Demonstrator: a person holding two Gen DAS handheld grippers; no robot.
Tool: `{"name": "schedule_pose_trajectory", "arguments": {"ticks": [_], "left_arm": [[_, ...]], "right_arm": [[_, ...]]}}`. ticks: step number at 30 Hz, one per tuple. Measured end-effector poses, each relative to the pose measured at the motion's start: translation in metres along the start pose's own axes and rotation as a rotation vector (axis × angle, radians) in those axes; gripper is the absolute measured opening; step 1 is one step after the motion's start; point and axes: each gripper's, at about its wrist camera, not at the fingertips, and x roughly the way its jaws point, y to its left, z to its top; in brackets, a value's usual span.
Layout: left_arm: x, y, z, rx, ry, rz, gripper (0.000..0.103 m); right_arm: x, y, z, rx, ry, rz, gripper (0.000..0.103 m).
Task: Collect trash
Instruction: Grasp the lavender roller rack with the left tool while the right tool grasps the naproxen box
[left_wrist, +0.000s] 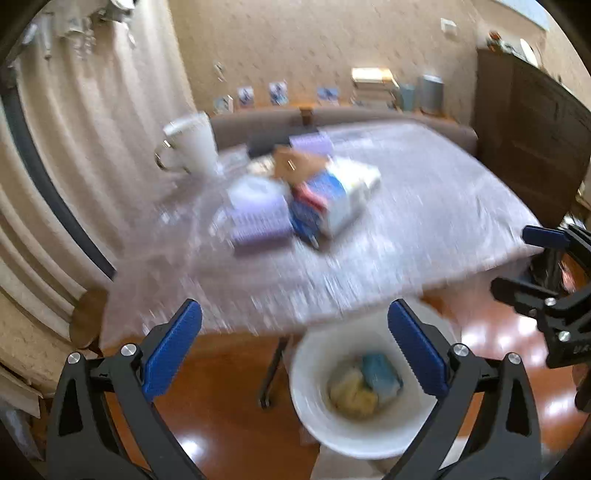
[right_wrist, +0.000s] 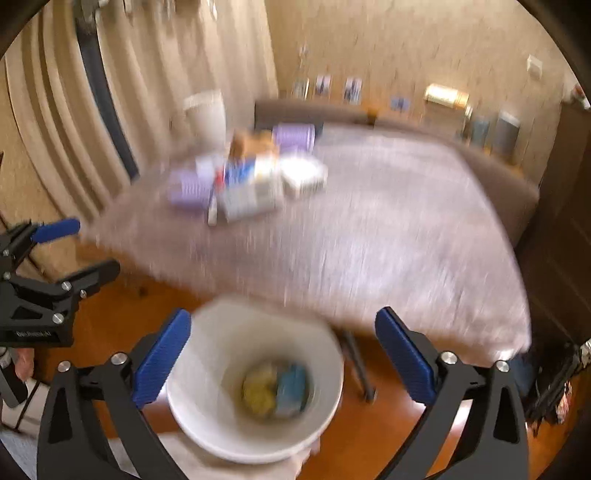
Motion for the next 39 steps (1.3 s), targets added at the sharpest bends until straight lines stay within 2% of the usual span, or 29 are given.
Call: {"name": "schedule_pose_trajectory", "arguments": {"ticks": [6, 14, 21, 25, 28, 34, 39], "left_arm": [[0.015, 0.014, 0.032, -0.055, -0.033, 0.111, 0.101], [0.051, 0.028, 0.055, -0.094, 0.006, 0.087, 0.101], [0.085, 0.044, 0.068, -0.111, 0.046, 0.081, 0.101], [0.104, 0.056, 0.074, -0.105, 0.064, 0.058, 0.101], [0.118, 0.069, 0.077, -0.107, 0.083, -0.002, 0.101], [0.143, 0.068, 0.080, -0.027, 0.124, -0.087, 0.101], [0.150, 0.074, 0.084, -0.042, 0.147, -0.129, 0.101]], "right_arm": [[0.022, -0.005, 0.039, -0.020, -0.070, -0.066, 0.099], [0.077, -0.010, 0.071, -0.013, -0.024, -0.026, 0.099], [0.113, 0.007, 0.073, -0.016, 0.024, 0.031, 0.099], [0.128, 0.016, 0.074, -0.020, 0.041, 0.060, 0.099], [0.143, 0.023, 0.078, -0.020, 0.052, 0.079, 0.099], [0.166, 0.030, 0.083, -0.026, 0.077, 0.077, 0.099], [0.175, 0.034, 0.085, -0.040, 0.084, 0.064, 0.099]]}}
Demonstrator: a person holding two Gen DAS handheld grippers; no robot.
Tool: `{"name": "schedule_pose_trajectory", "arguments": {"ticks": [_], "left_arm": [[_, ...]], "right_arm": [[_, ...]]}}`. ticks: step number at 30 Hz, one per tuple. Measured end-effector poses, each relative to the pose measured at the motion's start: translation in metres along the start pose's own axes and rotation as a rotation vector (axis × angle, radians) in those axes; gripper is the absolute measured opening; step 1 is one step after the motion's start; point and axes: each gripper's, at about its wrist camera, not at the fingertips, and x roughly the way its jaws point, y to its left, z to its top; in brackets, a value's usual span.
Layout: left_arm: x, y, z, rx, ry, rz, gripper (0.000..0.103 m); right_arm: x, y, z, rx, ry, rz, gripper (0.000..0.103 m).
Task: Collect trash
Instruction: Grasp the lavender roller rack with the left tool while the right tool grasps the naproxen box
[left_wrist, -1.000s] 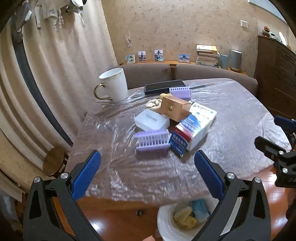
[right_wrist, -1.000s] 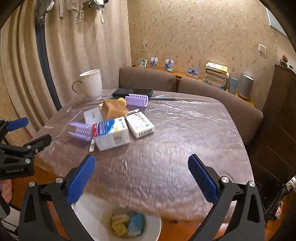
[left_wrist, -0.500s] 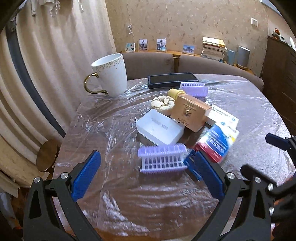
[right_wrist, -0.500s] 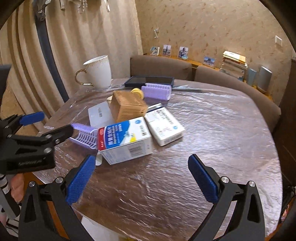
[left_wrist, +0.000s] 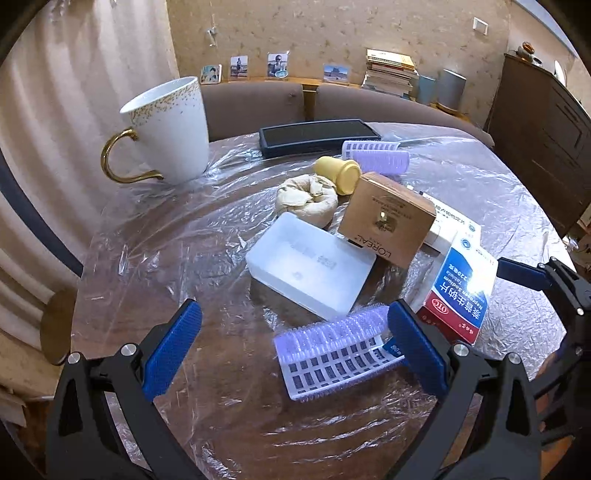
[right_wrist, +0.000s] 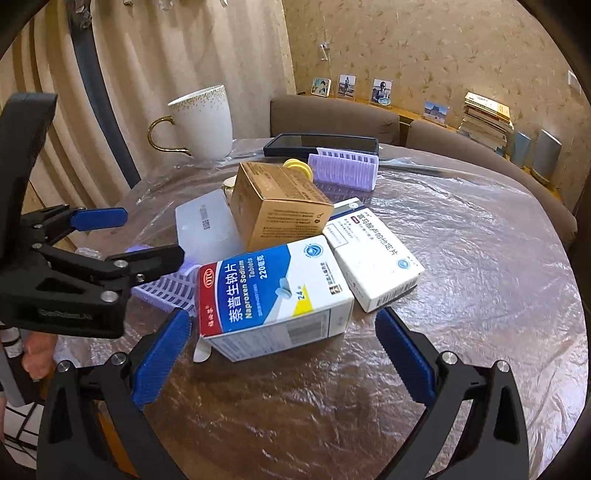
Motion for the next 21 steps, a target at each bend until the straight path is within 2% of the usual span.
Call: {"name": "schedule_pose_trajectory", "arguments": {"ticks": [8, 13, 18, 21], "left_arm": [[-0.026, 0.009, -0.009, -0.080, -0.045, -0.045, 0.101], [-0.020, 0.003, -0.012, -0.069, -0.028, -0.053, 0.101], [-0.006, -0.008, -0.014, -0.064, -0.009, -0.063, 0.101], [0.003, -0.011, -0.013, -0.063, 0.001, -0.035, 0.101]], "right_arm": [[0.008, -0.007, 0.007, 0.014, 0.000, 0.019, 0.099], [0.010, -0.018, 0.007, 0.045, 0.018, 0.071, 0.085], [0.002, -0.029, 0.003, 0.054, 0.009, 0.017, 0.083], [-0.001, -0.039, 0.000, 0.080, 0.011, 0.023, 0.083]]}}
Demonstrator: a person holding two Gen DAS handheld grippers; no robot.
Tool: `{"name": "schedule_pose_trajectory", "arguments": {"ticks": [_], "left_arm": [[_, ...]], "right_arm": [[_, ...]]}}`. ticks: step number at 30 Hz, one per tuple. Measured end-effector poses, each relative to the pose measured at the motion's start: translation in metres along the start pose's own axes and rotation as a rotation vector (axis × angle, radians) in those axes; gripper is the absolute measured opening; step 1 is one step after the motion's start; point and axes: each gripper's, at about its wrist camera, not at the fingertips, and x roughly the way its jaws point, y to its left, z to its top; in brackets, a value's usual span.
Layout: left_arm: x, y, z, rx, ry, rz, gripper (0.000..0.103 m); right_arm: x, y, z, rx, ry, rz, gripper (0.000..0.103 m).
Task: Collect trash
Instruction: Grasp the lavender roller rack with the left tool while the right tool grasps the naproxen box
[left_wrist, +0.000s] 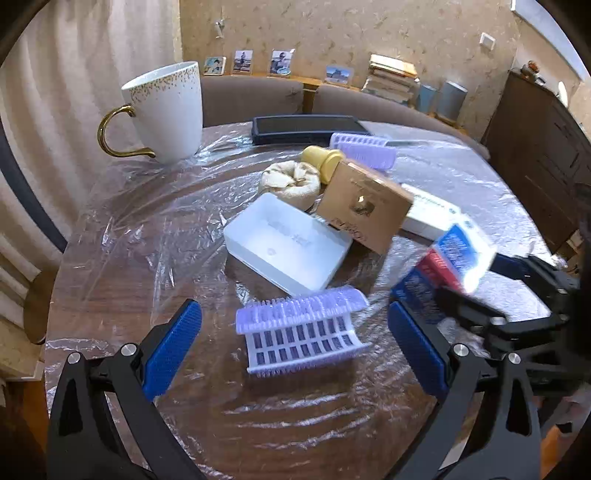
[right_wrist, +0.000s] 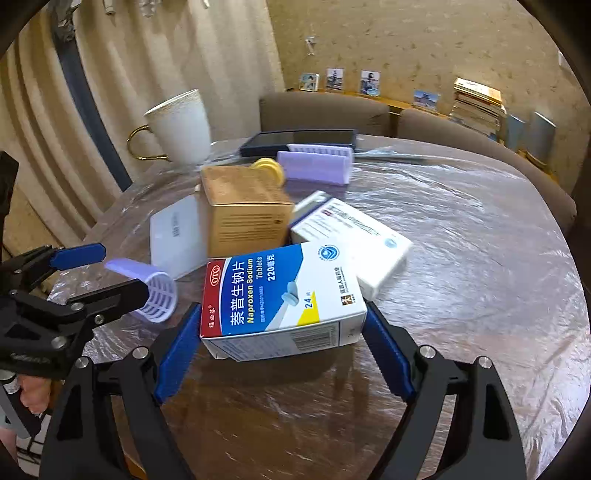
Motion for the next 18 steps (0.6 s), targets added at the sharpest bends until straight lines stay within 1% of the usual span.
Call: {"name": "schedule_pose_trajectory", "arguments": {"ticks": [3, 8, 9, 11, 12, 14, 18], "left_arm": [[0.009, -0.004, -0.001, 0.008, 0.012, 0.006, 0.101], [0.022, -0.010, -0.001, 0.026, 0.009, 0.054, 0.100], [0.025, -0.010, -0.001, 0.023, 0.008, 0.058, 0.098], [0.029, -0.008, -0.001, 0.014, 0.019, 0.058, 0.078], [0.031, -0.007, -0.001, 0.006, 0.029, 0.049, 0.074], [0.031, -0.006, -0.002, -0.002, 0.022, 0.043, 0.072], [0.028, -0.008, -0.002, 0.012, 0.010, 0.051, 0.072]], "right_arm": [[-0.002, -0.004, -0.002, 0.009, -0.003, -0.002, 0.083], [-0.002, 0.000, -0.002, -0.006, -0.010, -0.017, 0.084], [-0.001, 0.000, -0.002, -0.008, -0.012, -0.022, 0.084], [0.000, 0.002, -0.003, -0.011, -0.010, -0.029, 0.085], [0.001, 0.003, -0.003, -0.012, -0.008, -0.033, 0.085], [0.002, 0.004, -0.004, -0.021, -0.008, -0.039, 0.085], [0.002, 0.004, -0.005, -0.020, -0.012, -0.026, 0.083]]}}
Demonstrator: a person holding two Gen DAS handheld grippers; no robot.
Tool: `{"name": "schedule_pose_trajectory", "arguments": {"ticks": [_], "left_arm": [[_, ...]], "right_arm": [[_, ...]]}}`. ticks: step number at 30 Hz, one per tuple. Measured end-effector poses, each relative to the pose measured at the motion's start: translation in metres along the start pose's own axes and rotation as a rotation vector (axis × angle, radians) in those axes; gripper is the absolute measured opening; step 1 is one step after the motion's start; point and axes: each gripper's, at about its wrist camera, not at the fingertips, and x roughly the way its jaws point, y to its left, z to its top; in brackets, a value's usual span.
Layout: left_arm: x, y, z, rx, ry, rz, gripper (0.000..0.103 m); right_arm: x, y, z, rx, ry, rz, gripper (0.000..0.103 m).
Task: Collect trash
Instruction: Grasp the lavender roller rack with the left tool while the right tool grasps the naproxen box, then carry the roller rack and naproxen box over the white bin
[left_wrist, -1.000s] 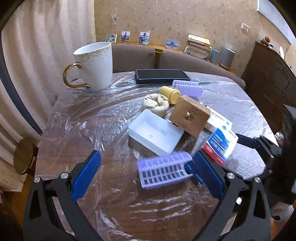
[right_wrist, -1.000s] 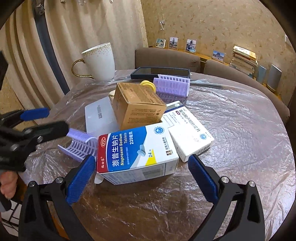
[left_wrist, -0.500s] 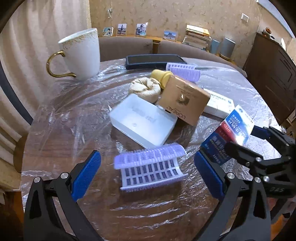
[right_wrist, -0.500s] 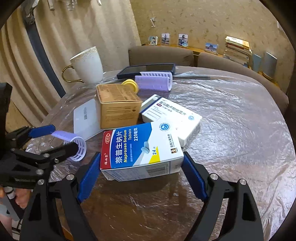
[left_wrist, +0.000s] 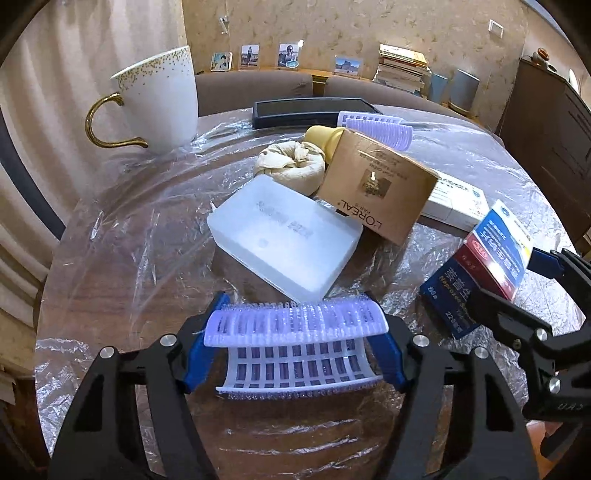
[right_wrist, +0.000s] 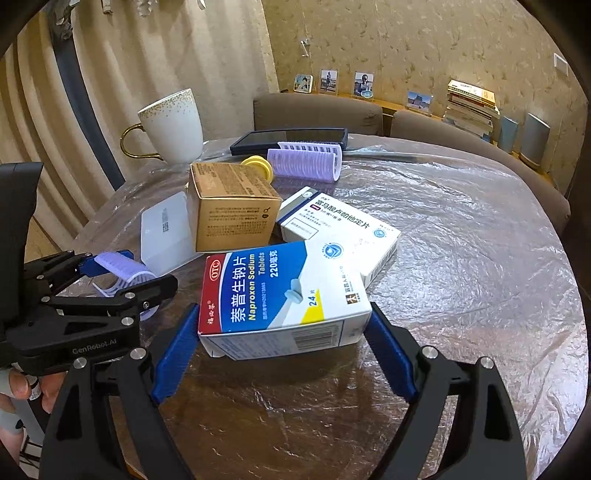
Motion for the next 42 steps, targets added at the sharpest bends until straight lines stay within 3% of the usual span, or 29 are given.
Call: {"name": "schedule_pose_trajectory", "arguments": {"ticks": [25, 42], "left_arm": [[-0.050, -0.018, -0.022, -0.003, -0.032, -0.043, 0.072], [-0.079, -0.040, -0.050, 0.034, -0.039, -0.073, 0.072]], "right_arm": [[-0.054, -0.020, -0.027, 0.083, 0.013, 0.082, 0.082], [-0.098, -0.023, -0.067, 0.115, 0.030, 0.100, 0.082]]}}
